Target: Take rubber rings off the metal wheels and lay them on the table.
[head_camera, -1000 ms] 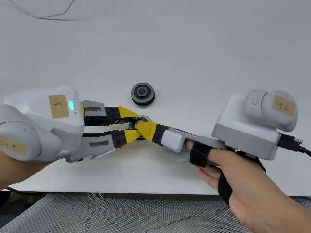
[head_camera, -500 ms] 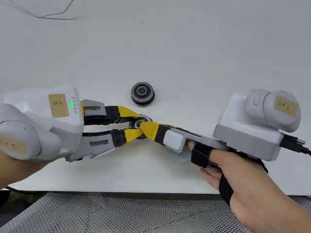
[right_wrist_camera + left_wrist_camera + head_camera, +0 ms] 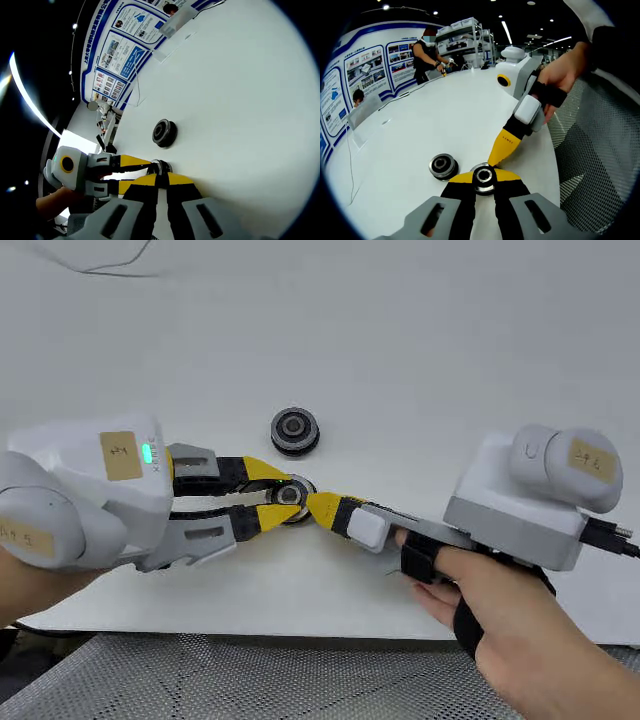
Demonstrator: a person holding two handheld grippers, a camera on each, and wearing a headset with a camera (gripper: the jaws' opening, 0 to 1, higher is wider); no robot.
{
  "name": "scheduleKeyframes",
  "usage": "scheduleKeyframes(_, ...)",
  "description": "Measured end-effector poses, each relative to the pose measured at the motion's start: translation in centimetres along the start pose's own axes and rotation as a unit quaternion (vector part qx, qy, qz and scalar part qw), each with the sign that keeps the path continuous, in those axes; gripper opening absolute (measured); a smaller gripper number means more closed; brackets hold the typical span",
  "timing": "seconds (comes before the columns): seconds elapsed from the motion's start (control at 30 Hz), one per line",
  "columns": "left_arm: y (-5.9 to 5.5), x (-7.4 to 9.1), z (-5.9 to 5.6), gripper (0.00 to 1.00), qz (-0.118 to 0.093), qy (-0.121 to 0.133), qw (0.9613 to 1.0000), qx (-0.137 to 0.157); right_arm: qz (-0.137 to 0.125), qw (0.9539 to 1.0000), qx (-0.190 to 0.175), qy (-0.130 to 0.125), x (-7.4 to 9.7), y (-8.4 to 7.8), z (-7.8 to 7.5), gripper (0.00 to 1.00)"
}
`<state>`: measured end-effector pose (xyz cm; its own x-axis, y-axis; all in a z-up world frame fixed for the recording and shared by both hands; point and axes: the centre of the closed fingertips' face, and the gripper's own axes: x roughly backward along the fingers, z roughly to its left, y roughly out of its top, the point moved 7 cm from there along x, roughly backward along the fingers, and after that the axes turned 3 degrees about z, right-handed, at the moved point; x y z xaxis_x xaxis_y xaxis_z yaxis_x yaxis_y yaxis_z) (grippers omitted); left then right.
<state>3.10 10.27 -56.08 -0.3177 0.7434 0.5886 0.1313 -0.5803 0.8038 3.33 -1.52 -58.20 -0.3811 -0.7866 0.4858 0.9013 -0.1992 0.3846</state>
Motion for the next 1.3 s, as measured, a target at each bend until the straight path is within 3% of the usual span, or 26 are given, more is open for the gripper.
scheduleKeyframes(0.4,0.10,-0.03,-0.09,0.13,-0.002,0.002,1.0000,0.001,0.003,0.9994,0.032,-0.015,0.08,0.18,0.21,0.03)
scheduleKeyframes(0.63,0.15,-0.02,-0.17,0.13,-0.003,0.002,1.0000,0.002,-0.002,1.0000,0.007,-0.005,-0.15,0.15,0.07,0.03)
scheduleKeyframes(0.7,0.10,-0.01,-0.13,0.13,-0.003,0.002,1.0000,0.003,0.003,0.9998,-0.016,0.005,-0.46,-0.01,0.12,0.05)
scheduleKeyframes(1.3,0.02,0.07,-0.04,0.13,-0.003,0.002,1.0000,0.001,0.003,1.0000,0.007,0.000,-0.15,0.48,0.32,0.02)
